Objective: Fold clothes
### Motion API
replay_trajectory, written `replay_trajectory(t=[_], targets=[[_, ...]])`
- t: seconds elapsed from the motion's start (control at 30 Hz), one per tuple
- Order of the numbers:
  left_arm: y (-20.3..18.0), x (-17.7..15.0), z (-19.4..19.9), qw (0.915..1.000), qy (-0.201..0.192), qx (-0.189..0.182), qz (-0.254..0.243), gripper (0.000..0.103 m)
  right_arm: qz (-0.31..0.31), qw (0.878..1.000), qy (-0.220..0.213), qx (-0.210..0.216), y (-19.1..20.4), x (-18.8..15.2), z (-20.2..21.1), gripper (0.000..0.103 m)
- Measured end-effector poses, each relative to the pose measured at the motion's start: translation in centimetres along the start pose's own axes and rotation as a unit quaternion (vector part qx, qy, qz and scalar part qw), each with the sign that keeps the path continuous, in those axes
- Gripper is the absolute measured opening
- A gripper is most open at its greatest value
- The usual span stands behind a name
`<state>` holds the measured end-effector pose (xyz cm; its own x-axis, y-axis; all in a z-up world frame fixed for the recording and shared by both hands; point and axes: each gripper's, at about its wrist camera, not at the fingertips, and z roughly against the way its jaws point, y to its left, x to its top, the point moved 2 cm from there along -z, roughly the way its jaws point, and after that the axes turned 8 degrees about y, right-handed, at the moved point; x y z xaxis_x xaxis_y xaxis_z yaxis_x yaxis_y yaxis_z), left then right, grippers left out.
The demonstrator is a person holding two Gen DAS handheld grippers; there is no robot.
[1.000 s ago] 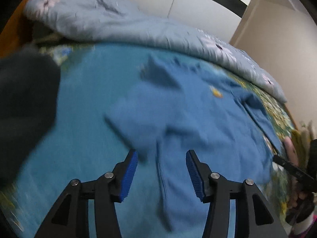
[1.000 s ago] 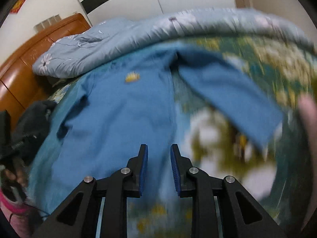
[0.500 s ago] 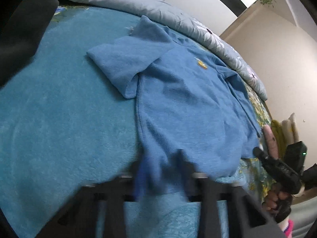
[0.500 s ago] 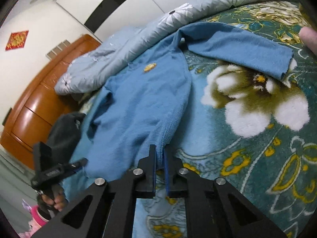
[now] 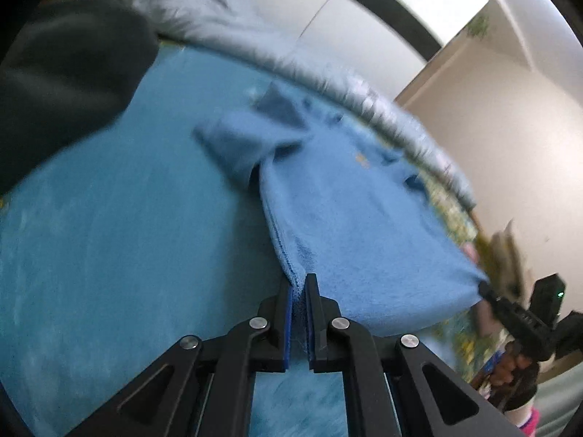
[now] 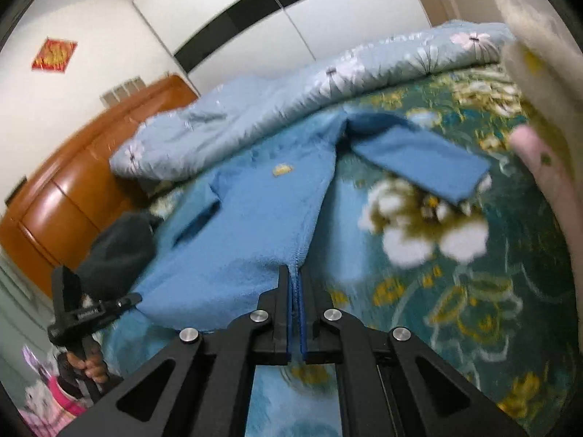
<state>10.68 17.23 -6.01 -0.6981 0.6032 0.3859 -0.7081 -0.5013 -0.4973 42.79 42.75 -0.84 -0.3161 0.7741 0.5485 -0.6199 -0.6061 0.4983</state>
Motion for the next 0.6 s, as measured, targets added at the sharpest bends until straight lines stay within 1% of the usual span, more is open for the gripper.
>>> replay_trajectory(t=[0.1, 0.2, 0.23, 0.3, 0.4, 0.43, 0.47, 0.5, 0.53, 0.57, 0.6], targets=[[0.7, -0.6, -1.1, 0.9993, 0.022, 0.031, -0.002, 0.006, 0.004, 1.0, 0.015, -0.011, -0.4, -0.9, -0.5, 0.002], [0.8, -0.4, -1.0, 0.9994, 0.023, 0.024, -0.007, 0.006, 0.007, 0.999, 0.03, -0.022, -0.7, -1.7, -0.9, 0.002], [0.7, -0.3, -0.9, 0.9995, 0.021, 0.021, -0.009, 0.008, 0.009, 0.999, 0.035, -0.026, -0.9, -2.0, -1.1, 0.003], [0.4, 0.0, -0.5, 0.9996, 0.016, 0.016, -0.016, 0.008, 0.011, 0.998, 0.045, -0.033, -1.1, -2.6, -1.4, 0.003], [0.0, 0.3, 0.4, 0.9996, 0.011, 0.012, -0.025, 0.011, 0.015, 0.997, 0.059, -0.044, -1.5, -3.5, -1.8, 0.004], [0.0, 0.5, 0.8, 0.9995, 0.006, 0.015, -0.025, 0.016, 0.016, 0.997, 0.064, -0.048, -1.6, -3.8, -2.0, 0.006], [0.0, 0.8, 1.2, 0.9995, 0.001, 0.019, -0.026, 0.022, 0.028, 0.997, 0.051, -0.058, -1.3, -3.5, -1.3, 0.008], [0.0, 1.2, 1.6, 0.9994, -0.007, 0.024, -0.025, 0.026, 0.037, 0.996, 0.036, -0.07, -1.1, -3.1, -0.6, 0.011], [0.0, 1.8, 2.0, 0.9991, -0.017, 0.029, -0.023, 0.034, 0.04, 0.995, 0.023, -0.084, -1.2, -2.4, -0.2, 0.02], [0.2, 2.6, 2.4, 0.9987, -0.028, 0.039, -0.018, 0.044, 0.043, 0.994, 0.01, -0.098, -1.3, -1.6, 0.3, 0.025], [0.5, 3.3, 2.7, 0.9977, -0.038, 0.056, -0.01, 0.048, 0.031, 0.993, 0.005, -0.111, -1.8, -0.9, 0.2, 0.032]])
